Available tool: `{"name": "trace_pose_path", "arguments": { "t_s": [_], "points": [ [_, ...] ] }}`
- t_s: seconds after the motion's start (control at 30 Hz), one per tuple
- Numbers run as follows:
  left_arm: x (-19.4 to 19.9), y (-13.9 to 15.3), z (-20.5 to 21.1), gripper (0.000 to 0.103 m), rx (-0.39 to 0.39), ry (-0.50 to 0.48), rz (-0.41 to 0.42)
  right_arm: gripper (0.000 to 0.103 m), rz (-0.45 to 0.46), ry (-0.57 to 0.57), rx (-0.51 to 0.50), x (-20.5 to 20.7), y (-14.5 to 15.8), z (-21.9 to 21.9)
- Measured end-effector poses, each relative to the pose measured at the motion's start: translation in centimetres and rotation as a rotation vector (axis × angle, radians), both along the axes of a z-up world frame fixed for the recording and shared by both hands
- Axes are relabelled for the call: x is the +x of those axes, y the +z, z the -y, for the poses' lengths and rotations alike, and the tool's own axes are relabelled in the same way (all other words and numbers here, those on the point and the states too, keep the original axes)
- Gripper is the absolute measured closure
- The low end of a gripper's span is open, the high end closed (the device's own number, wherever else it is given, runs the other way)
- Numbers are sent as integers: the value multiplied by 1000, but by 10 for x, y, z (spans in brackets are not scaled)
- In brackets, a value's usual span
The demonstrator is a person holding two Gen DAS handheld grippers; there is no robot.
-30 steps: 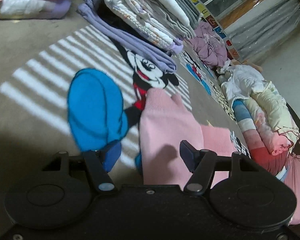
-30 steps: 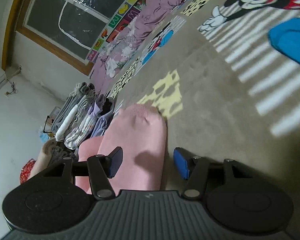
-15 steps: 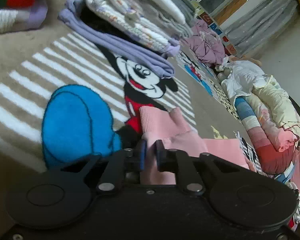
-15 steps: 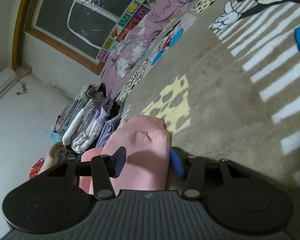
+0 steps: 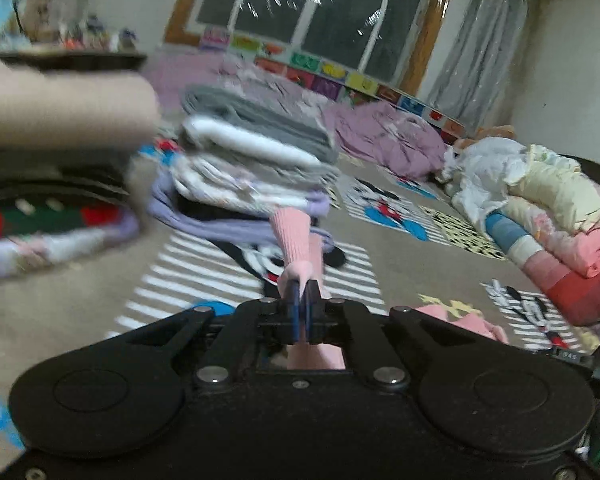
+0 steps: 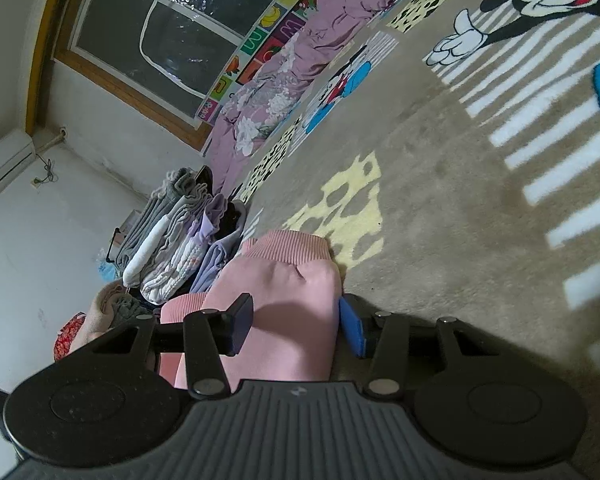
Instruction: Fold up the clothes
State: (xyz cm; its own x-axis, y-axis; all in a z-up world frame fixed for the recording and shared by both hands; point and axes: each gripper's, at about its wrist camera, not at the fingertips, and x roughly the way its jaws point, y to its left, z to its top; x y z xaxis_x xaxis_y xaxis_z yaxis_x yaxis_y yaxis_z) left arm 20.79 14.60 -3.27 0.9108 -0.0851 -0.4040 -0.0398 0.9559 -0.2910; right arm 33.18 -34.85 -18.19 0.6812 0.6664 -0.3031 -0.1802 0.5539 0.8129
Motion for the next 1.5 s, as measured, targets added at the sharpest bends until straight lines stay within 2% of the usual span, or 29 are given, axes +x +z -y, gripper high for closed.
{"name": "trace_pose_path", "arguments": {
  "t_s": [0.27,0.4,0.53,0.63,0.73,0.8,0.87,0.93,1.03,1.2,1.3,1.43,1.5],
  "points": [
    [-38,-10,-37,103,34,126,4,55,7,-3,-22,0,1,-1],
    [-46,-26,-57,103,9,190,1,55,8,-1,-23,1,1,0],
    [-53,-44,-78,103,-30,250,-10,56,6,0,-22,2,0,0],
    [-59,-61,-97,103,-86,309,-24,58,-1,-4,-14,2,-1,1],
    [-63,-80,-114,102,-141,367,-66,61,-9,-7,1,4,-3,4],
    [-61,-96,-124,100,-195,406,-122,61,-13,-6,10,4,-4,5],
    [-59,-107,-136,93,-275,419,-172,61,-16,-5,18,5,-5,6],
    [-59,-108,-143,86,-328,424,-174,61,-20,-4,25,6,-5,6],
    [-63,-110,-149,84,-403,437,-165,61,-29,-3,39,8,-6,6],
    [-76,-122,-154,80,-520,426,-99,61,-54,-5,103,12,-9,12],
    [-77,-126,-153,80,-519,407,-72,61,-80,-14,180,16,-14,18],
    [-76,-125,-149,80,-477,405,-69,61,-107,-28,275,25,-21,23],
    [-76,-125,-148,80,-466,404,-66,61,-106,-16,237,31,-18,17]
  ]
}}
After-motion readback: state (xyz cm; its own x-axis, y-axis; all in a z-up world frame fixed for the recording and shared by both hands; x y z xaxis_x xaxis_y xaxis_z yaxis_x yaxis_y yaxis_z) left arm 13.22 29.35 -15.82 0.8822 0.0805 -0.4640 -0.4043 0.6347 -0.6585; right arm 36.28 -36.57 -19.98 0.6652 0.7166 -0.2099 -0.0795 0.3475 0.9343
